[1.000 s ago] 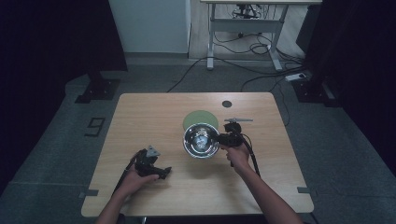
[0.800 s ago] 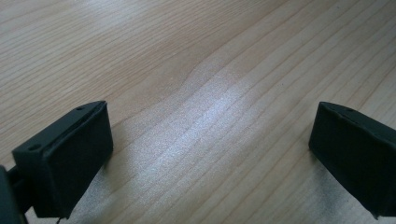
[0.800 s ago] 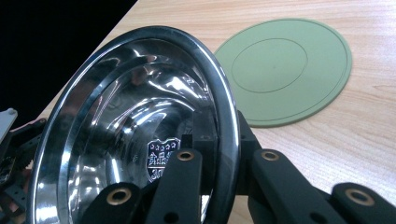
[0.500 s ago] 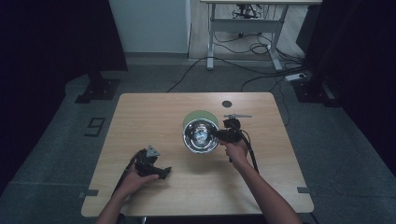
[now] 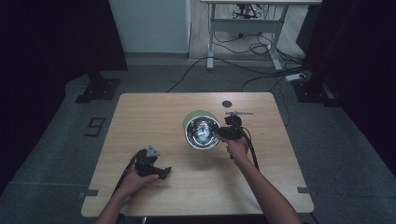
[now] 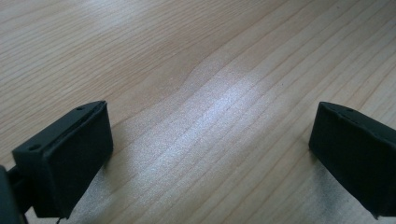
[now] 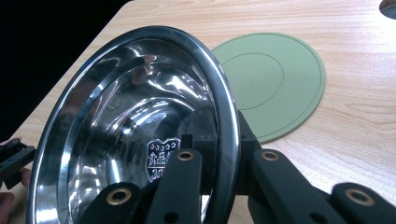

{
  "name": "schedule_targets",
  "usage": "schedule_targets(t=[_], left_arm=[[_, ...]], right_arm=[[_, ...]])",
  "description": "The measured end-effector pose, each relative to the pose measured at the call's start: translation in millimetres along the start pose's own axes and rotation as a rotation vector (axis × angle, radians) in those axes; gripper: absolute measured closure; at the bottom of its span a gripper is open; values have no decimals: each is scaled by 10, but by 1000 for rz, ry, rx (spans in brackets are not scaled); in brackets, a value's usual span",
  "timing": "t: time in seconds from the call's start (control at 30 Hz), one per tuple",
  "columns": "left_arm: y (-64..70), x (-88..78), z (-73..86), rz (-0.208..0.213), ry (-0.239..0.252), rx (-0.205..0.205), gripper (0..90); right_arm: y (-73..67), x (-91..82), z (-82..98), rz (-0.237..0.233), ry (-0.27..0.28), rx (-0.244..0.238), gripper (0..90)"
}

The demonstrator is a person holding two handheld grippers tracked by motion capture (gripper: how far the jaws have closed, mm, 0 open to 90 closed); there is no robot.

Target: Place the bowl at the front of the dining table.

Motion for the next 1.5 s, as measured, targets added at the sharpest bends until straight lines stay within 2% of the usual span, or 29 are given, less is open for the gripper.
schedule_targets(t=[1.07,1.5], left_arm=[[0,0,0,0,0,-1,0],[0,0,0,0,0,-1,0]], right_arm=[[169,137,-182,51,4,25,853],[173,203,-251,56,8,28,853]])
Point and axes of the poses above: each handheld gripper's, and its own axes: x roughly forward along the jaws, z roughly out of its underside, y roughly to its right, the point moved 6 cm from there along x, roughly forward along the jaws, and after that the axes turned 10 degrees about -x, right-handed, at the moved point
